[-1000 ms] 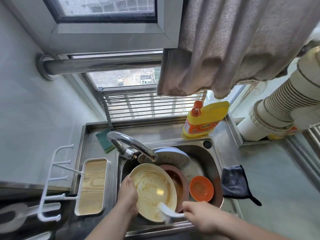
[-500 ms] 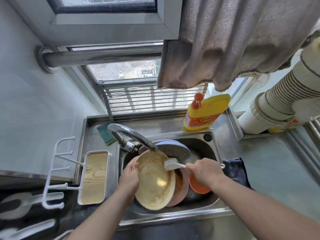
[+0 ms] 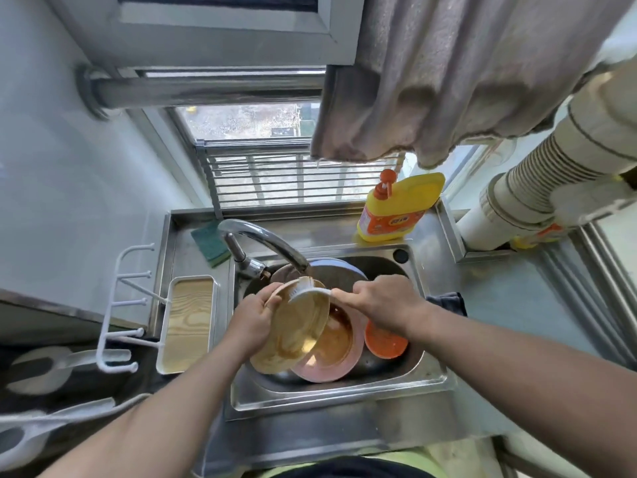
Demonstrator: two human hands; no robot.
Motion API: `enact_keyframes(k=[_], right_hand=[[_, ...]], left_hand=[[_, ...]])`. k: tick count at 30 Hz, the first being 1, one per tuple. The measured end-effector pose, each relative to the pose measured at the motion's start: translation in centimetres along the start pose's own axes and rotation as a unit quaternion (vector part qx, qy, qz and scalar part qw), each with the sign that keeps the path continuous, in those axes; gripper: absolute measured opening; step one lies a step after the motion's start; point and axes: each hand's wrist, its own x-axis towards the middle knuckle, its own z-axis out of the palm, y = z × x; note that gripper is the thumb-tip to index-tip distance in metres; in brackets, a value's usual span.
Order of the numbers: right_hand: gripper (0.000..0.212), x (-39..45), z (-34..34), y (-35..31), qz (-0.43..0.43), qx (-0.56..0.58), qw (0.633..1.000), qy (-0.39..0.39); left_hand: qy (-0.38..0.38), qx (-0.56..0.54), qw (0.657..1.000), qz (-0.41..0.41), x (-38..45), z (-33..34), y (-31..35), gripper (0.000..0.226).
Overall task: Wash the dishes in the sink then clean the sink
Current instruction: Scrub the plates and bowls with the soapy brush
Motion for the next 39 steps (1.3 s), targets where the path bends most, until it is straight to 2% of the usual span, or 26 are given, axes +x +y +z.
enact_keyframes(k=[2,5,8,12,14,18,21,23,26,27,30,33,36,39], right_hand=[[0.067,-0.8,0.0,0.9,0.04,0.007,0.999,-0.027],[0.058,-3.3,2.2,0.2,0.117,0.119,0.983,-0.078],[0.049,-5.1,3.3,-1.7,0.156,0.198,0.964,-0.089],[0.037,-4.7,-1.1,-2.0,0.124,0.171,0.977,-0.022],[0.035,-4.3,-3.0,-1.4,0.128,0.144,0.981,-0.003],[0.033,-5.8,-2.8,1.2,0.215,0.176,0.96,-0.039],[0.031,-7.6,-1.9,0.7,0.228,0.182,0.953,-0.082],[0.032,-7.7,-2.2,-0.4,0.195,0.148,0.967,-0.077],[0.032,-6.3,-5.2,-1.6,0.123,0.098,0.988,-0.01],[0.031,-5.7,-6.0,-1.5,0.118,0.084,0.989,0.009],[0.023,-5.2,-5.7,0.6,0.157,0.103,0.982,-0.005],[0.025,-6.4,-1.5,1.6,0.202,0.185,0.961,-0.036],[0.03,-7.5,3.2,-0.4,0.214,0.27,0.938,-0.032],[0.034,-7.9,6.3,-3.1,0.19,0.33,0.924,-0.03]], left_hand=[[-0.001,0.024,1.0,0.015,0.2,-0.8,0.1,0.034],[-0.001,0.002,0.999,0.04,0.1,-2.1,1.1,0.041],[-0.026,-0.022,0.997,0.063,-0.1,-2.0,1.6,0.031],[-0.043,0.011,0.996,0.073,-0.6,0.0,0.8,0.031],[-0.033,-0.01,0.996,0.079,-1.0,0.7,0.8,0.029],[0.008,-0.098,0.992,0.076,-1.8,0.3,2.1,0.027],[0.029,-0.162,0.982,0.095,-2.5,-0.7,4.5,0.026],[0.028,-0.149,0.982,0.113,-2.9,-1.1,5.3,0.023],[0.005,-0.082,0.988,0.129,-3.1,-0.7,4.5,0.027],[0.009,-0.059,0.99,0.124,-3.2,-0.7,4.1,0.028],[0.04,-0.049,0.994,0.093,-5.0,-1.7,3.8,0.032],[0.073,-0.102,0.989,0.079,-6.5,-2.2,4.6,0.027],[0.107,-0.193,0.974,0.045,-6.7,-1.3,4.7,0.02],[0.136,-0.321,0.937,0.0,-7.8,0.4,4.8,0.027]])
